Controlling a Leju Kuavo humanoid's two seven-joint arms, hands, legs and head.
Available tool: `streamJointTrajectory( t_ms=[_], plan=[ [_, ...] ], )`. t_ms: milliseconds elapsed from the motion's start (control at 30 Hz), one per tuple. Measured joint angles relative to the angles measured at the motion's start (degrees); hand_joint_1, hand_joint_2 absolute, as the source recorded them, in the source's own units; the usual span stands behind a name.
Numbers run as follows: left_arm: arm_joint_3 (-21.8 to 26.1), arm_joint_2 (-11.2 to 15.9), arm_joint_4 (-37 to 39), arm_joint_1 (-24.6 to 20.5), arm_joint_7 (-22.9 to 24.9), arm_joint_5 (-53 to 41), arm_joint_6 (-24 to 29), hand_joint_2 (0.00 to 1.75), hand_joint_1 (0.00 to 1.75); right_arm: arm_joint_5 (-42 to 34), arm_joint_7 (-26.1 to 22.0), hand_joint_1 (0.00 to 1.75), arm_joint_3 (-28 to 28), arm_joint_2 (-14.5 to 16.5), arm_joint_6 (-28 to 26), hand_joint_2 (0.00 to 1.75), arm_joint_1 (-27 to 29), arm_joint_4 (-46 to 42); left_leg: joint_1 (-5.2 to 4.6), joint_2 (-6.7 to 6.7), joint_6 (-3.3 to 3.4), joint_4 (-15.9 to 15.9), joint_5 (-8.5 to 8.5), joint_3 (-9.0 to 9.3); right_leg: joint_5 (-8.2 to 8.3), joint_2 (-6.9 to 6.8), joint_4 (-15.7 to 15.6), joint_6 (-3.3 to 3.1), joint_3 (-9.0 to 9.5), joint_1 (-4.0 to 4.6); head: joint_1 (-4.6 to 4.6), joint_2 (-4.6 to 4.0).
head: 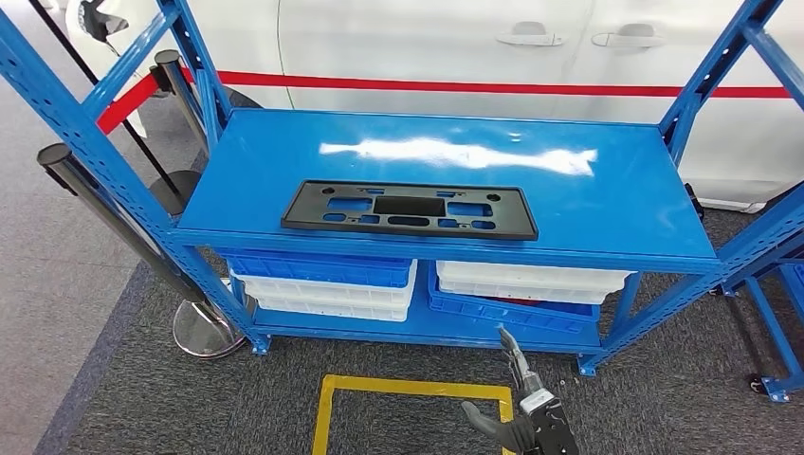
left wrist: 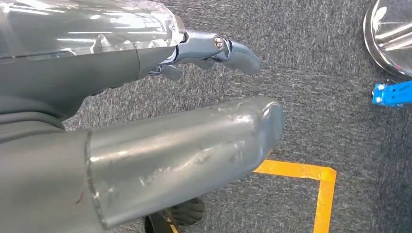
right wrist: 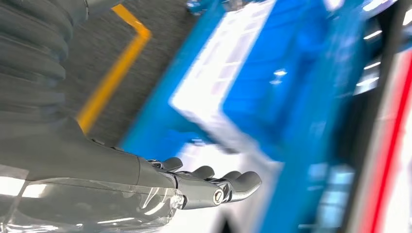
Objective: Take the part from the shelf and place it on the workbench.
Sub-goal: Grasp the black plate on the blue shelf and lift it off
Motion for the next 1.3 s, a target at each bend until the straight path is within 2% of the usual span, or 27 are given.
streamJointTrajectory(
  t_ms=[167,300,367,400,433,467,500,533,600,633,667,733,800,833,867,933,967,1000,1033,1067,1100,1133,1167,1200,1300],
  plan=[
    [1.3,0.2,0.2,-0.1,-1.0,-2.8,-0.2,0.0,0.0,3.1,-1.4,0.0,4.6,-2.0,-0.1,1.75,-2.5,-8.3,-0.12,-0.01,0.32,0.5,-0.08,-0.07,0.22,-0.01,-0.3,0.32,0.01,-0.35,-0.08,0.0],
    [1.9,0.9,0.3,-0.1,-2.3,-5.6,-0.9,0.0,0.0,5.3,-1.4,0.0,7.5,-3.2,-0.4,1.75,-2.8,-15.0,0.14,0.08,1.29,-0.8,0.66,0.34,0.2,-0.16,-0.5,0.93,0.13,-0.21,-0.12,0.0],
    [1.9,1.2,0.4,-0.2,-3.0,-7.1,-1.3,0.0,0.0,5.8,-0.2,0.0,8.9,-4.0,-0.5,1.75,-2.7,-18.1,0.47,0.29,2.0,-2.1,1.36,0.84,-1.94,-0.23,2.7,0.88,-1.39,0.03,0.0,0.0],
    [1.9,1.4,0.5,-0.3,-3.4,-7.9,-1.6,0.0,0.0,6.0,0.7,0.0,9.6,-4.4,-0.5,1.31,-2.5,-19.5,0.44,0.38,2.18,-2.3,1.47,0.9,-3.64,-0.24,6.0,0.81,-3.06,0.04,0.02,0.0],
    [1.9,1.5,0.6,-0.3,-3.7,-8.7,-1.8,0.0,0.0,6.1,1.7,0.0,10.3,-4.8,-0.6,1.31,-2.3,-20.7,0.39,0.42,2.26,-2.3,1.49,0.86,-5.24,-0.23,9.8,0.8,-5.08,0.05,0.02,0.0],
    [2.0,1.6,0.7,-0.3,-3.9,-9.5,-2.0,0.0,0.0,6.3,2.7,0.0,11.0,-5.1,-0.6,1.31,-2.1,-21.7,0.34,0.43,2.27,-2.3,1.45,0.84,-6.11,-0.24,12.9,0.85,-6.81,0.05,0.01,0.0],
    [2.0,1.7,0.8,-0.3,-4.2,-10.2,-2.3,0.0,0.0,6.7,3.9,0.0,11.6,-5.4,-0.6,1.31,-1.8,-22.7,0.3,0.41,2.22,-2.2,1.38,0.88,-5.86,-0.25,14.3,0.9,-7.79,0.04,0.01,0.0],
    [2.0,1.7,1.0,-0.3,-4.5,-11.0,-2.4,0.0,0.0,7.3,5.2,0.0,12.2,-5.7,-0.7,1.75,-1.7,-23.5,0.29,0.36,2.11,-2.2,1.26,0.97,-4.44,-0.27,13.5,0.88,-7.69,0.03,0.02,0.0],
    [2.0,1.7,1.2,-0.3,-4.8,-12.0,-2.8,0.0,0.0,9.3,7.7,0.0,13.1,-6.0,-1.3,1.75,-1.7,-24.8,0.31,0.25,1.73,-1.9,0.84,1.26,0.03,-0.33,6.6,0.59,-4.86,0.03,0.04,0.0],
    [2.0,1.8,1.2,-0.3,-4.8,-12.3,-2.9,0.0,0.0,10.9,8.6,0.0,13.5,-6.1,-1.8,1.75,-1.7,-25.2,0.18,0.21,1.42,-1.5,0.54,1.27,1.45,-0.36,3.1,0.34,-3.29,0.14,0.04,0.0],
    [2.0,1.8,1.3,-0.4,-4.9,-12.6,-3.0,0.0,0.0,12.6,9.4,0.0,13.8,-6.2,-2.3,1.75,-1.7,-25.6,0.11,0.18,1.08,-1.3,0.31,1.2,2.13,-0.36,0.8,0.07,-2.28,0.26,-0.02,0.0],
    [2.1,1.8,1.4,-0.4,-4.8,-12.8,-3.0,0.0,0.0,16.4,10.5,0.0,14.3,-6.3,-3.7,1.75,-1.7,-26.0,-0.01,0.16,0.37,-1.1,0.05,0.99,1.92,-0.26,-0.3,-0.42,-1.86,0.56,-0.13,0.0],
    [2.1,1.9,1.5,-0.5,-4.8,-12.9,-3.0,0.0,0.0,20.3,11.4,0.0,14.6,-6.3,-5.1,1.75,-1.7,-26.3,0.15,0.19,-0.26,-1.0,-0.26,1.03,2.03,-0.21,-0.6,-1.01,-1.78,0.43,-0.17,0.0],
    [2.1,1.9,1.5,-0.5,-4.8,-13.0,-3.0,0.0,0.0,22.2,11.8,0.0,14.7,-6.3,-5.8,1.75,-1.7,-26.4,0.26,0.21,-0.59,0.0,-0.98,0.69,2.09,-0.26,-0.8,-1.35,-1.64,0.29,-0.26,0.0],
    [2.1,1.9,1.5,-0.6,-4.8,-13.1,-3.0,0.0,0.0,24.1,12.3,0.0,14.9,-6.3,-6.5,1.75,-1.8,-26.4,0.37,0.23,-0.9,2.0,-2.26,-0.18,2.14,-0.37,-1.0,-1.64,-1.5,0.15,-0.39,0.0],
    [2.1,2.0,1.5,-0.6,-4.7,-13.3,-3.1,0.0,0.0,28.1,13.2,0.0,15.3,-6.3,-7.9,1.75,-1.9,-26.3,0.6,0.26,-1.43,9.2,-5.84,-3.76,2.06,-0.58,-1.1,-1.97,-1.4,0.08,-0.64,0.0],
    [2.1,2.1,1.6,-0.6,-4.6,-13.5,-3.1,0.0,0.0,30.2,13.7,0.0,15.5,-6.3,-8.7,1.75,-1.9,-26.1,0.72,0.26,-1.64,12.9,-7.09,-5.7,2.01,-0.64,-1.0,-2.02,-1.39,0.06,-0.71,0.0],
    [2.1,2.1,1.6,-0.6,-4.6,-13.7,-3.1,0.0,0.0,32.2,14.3,0.0,15.6,-6.3,-9.4,1.75,-2.0,-26.0,0.87,0.27,-1.82,15.1,-7.31,-7.02,1.94,-0.67,-1.0,-2.01,-1.34,0.02,-0.72,0.0],
    [2.1,2.1,1.6,-0.6,-4.6,-13.9,-3.1,0.0,0.0,34.0,14.7,0.0,15.7,-6.3,-10.1,1.75,-2.0,-25.8,1.04,0.27,-1.98,15.0,-6.28,-7.25,1.84,-0.66,-1.0,-1.91,-1.23,-0.07,-0.74,0.0],
    [2.1,2.1,1.6,-0.6,-4.5,-14.0,-3.2,0.0,0.0,35.3,15.1,0.0,15.8,-6.3,-10.6,1.75,-2.1,-25.6,1.23,0.28,-2.14,12.7,-4.29,-6.38,1.69,-0.62,-0.9,-1.72,-1.07,-0.22,-0.75,0.0],
    [2.1,2.1,1.6,-0.6,-4.5,-14.0,-3.2,0.0,0.0,36.3,15.4,0.0,15.8,-6.2,-11.0,1.75,-2.1,-25.5,1.47,0.3,-2.32,8.7,-1.91,-4.74,1.48,-0.57,-0.7,-1.41,-0.89,-0.38,-0.75,0.0],
    [2.1,2.1,1.6,-0.6,-4.5,-14.0,-3.2,0.0,0.0,37.2,15.6,0.0,15.8,-6.2,-11.4,1.75,-2.2,-25.5,1.48,0.25,-2.46,4.9,-0.26,-3.11,1.22,-0.49,-0.5,-1.0,-0.81,-0.41,-0.86,0.0],
    [2.1,2.1,1.7,-0.7,-4.5,-14.0,-3.2,0.0,0.0,38.1,15.8,0.0,15.8,-6.1,-11.7,1.75,-2.4,-25.3,1.44,0.17,-2.28,2.2,0.71,-1.94,1.06,-0.4,-0.3,-0.58,-0.83,-0.41,-0.95,0.0],
    [2.1,2.1,1.7,-0.8,-4.5,-14.1,-3.2,0.0,0.0,39.5,16.2,0.0,15.9,-6.0,-12.3,1.75,-2.6,-25.1,1.35,0.08,-1.97,0.7,0.99,-1.36,0.99,-0.34,-0.1,-0.18,-0.9,-0.31,-1.0,0.0],
    [2.1,2.2,1.7,-0.9,-4.3,-14.7,-3.4,0.0,0.0,45.3,17.7,0.0,16.3,-5.7,-14.3,1.75,-3.4,-24.1,1.11,-0.04,-0.36,0.4,1.02,-1.46,1.06,-0.31,-0.3,0.75,-0.97,-0.36,-0.9,-0.01]
  ],
)
